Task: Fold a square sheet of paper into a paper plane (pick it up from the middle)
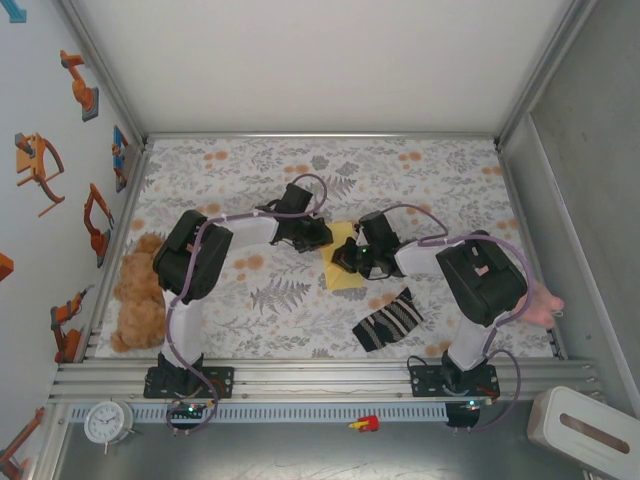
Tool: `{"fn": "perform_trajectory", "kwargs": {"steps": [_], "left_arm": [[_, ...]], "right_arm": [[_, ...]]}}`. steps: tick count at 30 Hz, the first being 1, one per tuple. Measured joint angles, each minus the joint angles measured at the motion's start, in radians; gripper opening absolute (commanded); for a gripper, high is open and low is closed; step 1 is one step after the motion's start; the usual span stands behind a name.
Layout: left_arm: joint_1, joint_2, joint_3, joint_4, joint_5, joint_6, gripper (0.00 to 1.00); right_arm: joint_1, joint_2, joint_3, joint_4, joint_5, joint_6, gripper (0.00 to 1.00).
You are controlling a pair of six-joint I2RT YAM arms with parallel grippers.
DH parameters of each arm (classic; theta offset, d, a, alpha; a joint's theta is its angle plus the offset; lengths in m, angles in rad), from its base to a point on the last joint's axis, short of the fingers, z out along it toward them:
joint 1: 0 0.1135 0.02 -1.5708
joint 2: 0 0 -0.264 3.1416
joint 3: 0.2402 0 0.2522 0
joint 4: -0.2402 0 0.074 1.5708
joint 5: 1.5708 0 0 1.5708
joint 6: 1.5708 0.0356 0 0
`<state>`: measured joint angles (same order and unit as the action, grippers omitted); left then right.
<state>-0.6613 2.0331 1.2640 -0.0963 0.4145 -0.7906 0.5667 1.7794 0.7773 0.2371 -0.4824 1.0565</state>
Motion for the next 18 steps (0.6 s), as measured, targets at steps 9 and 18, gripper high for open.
{"fn": "perform_trajectory", "kwargs": {"steps": [9,18], "left_arm": [[0.009,-0.038,-0.002,-0.01,-0.058,-0.007,0.14],[0.01,0.012,-0.002,-0.046,-0.058,-0.034,0.11]], "right_arm": [[0.0,-0.001,-0.031,0.051,0.005,0.033,0.0],[0.0,-0.001,-0.038,0.097,0.001,0.048,0.0]]}}
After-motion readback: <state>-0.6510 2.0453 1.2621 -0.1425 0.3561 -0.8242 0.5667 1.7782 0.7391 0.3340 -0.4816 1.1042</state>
